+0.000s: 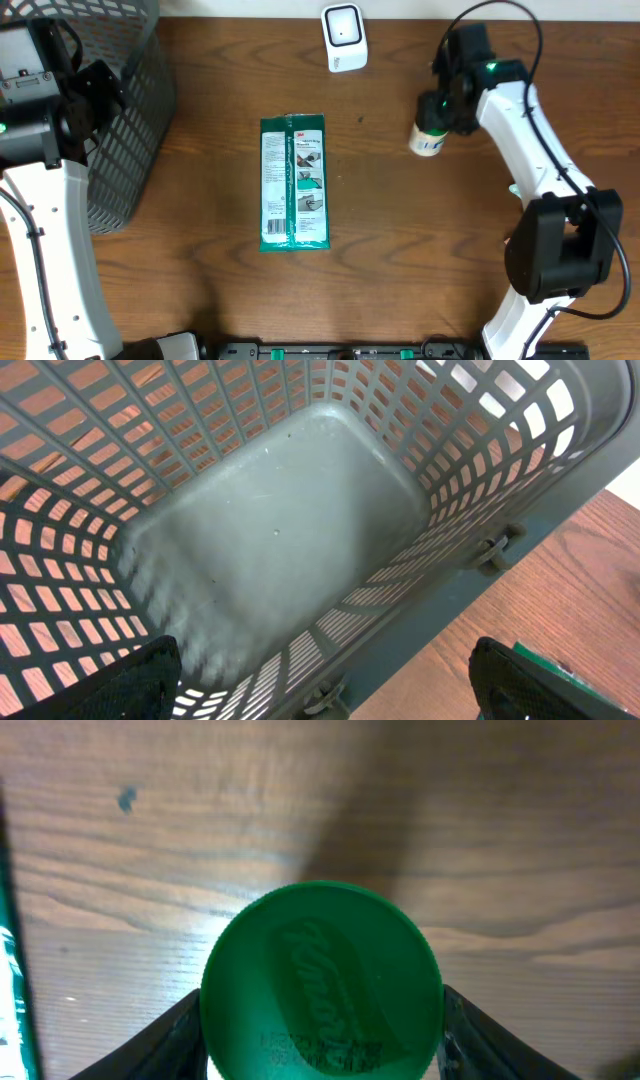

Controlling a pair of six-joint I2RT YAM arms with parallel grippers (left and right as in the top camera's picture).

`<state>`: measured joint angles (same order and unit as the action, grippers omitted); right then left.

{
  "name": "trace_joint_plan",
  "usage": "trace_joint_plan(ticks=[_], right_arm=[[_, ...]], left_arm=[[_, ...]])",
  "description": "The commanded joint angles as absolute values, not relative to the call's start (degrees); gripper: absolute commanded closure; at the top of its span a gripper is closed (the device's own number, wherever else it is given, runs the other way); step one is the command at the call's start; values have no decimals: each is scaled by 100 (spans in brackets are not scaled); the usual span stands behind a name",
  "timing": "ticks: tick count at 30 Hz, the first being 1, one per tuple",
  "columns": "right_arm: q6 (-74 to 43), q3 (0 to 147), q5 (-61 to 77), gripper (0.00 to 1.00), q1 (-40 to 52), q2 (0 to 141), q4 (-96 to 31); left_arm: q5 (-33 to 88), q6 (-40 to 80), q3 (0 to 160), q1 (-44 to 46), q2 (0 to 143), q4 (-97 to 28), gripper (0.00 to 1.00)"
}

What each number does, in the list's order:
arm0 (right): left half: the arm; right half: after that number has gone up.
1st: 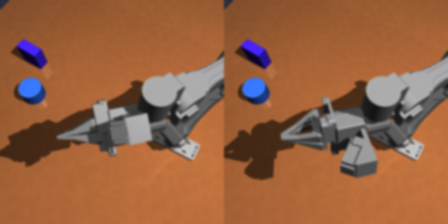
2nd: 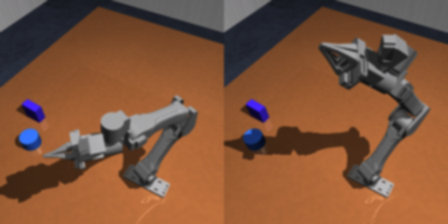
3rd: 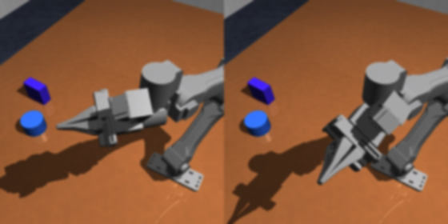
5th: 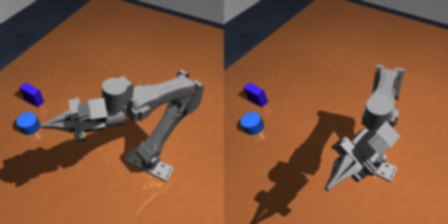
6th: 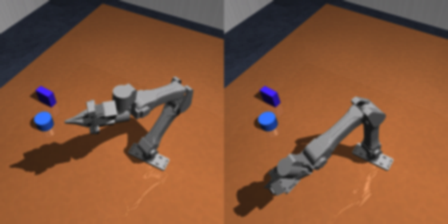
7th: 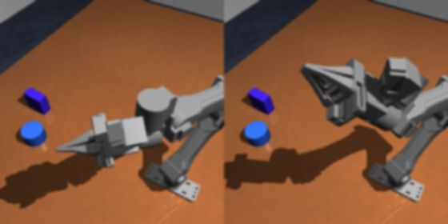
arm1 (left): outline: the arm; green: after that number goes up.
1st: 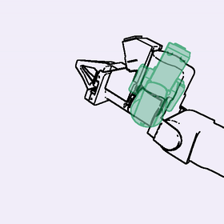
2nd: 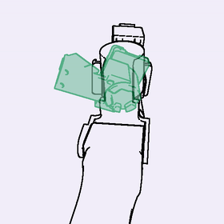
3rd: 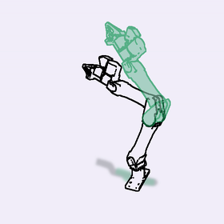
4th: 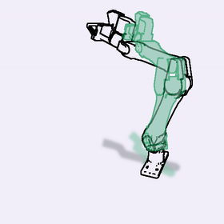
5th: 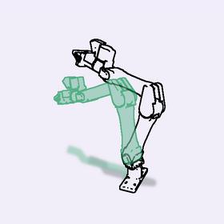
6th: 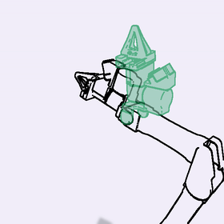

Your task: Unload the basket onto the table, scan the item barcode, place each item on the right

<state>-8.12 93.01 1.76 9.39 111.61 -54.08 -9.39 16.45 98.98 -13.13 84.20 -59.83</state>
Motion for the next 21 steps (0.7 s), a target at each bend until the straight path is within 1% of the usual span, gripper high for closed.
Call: trace_joint_plan(ticks=[1, 3, 5, 6, 7, 8, 10, 12, 13, 21], right_arm=[[-1035, 8792, 154, 65, 1074, 11142, -5070], [-1072, 8643, 154, 65, 1098, 11142, -4989], [-1068, 8611, 152, 61, 1109, 11142, -5006], [-1068, 8613, 154, 54, 1109, 11137, -5011], [-1066, 8617, 154, 41, 1109, 11118, -5013], [-1059, 8628, 154, 24, 1109, 11074, -5015], [-998, 8663, 154, 10, 1096, 10995, -5019], [-952, 8746, 154, 2, 1072, 10877, -5083], [-928, 8783, 154, 1, 1057, 10805, -5118], [-915, 8899, 156, 1, 854, 9749, -5553]], left_arm=[[-1013, 1588, 9933, -1343, 8423, -5996, 8], [-1013, 1590, 9933, -1343, 8423, -5996, 8], [-1013, 1590, 9933, -1343, 8423, -5996, 8], [-1013, 1590, 9933, -1343, 8423, -5996, 8], [-1013, 1590, 9933, -1343, 8423, -5996, 8], [-1013, 1590, 9933, -1343, 8423, -5996, 8], [-1013, 1590, 9933, -1343, 8423, -5996, 8], [-1013, 1590, 9933, -1343, 8423, -5996, 7], [-1013, 1590, 9933, -1343, 8423, -5996, 7], [-1013, 1590, 9933, -1343, 8423, -5996, 7]])
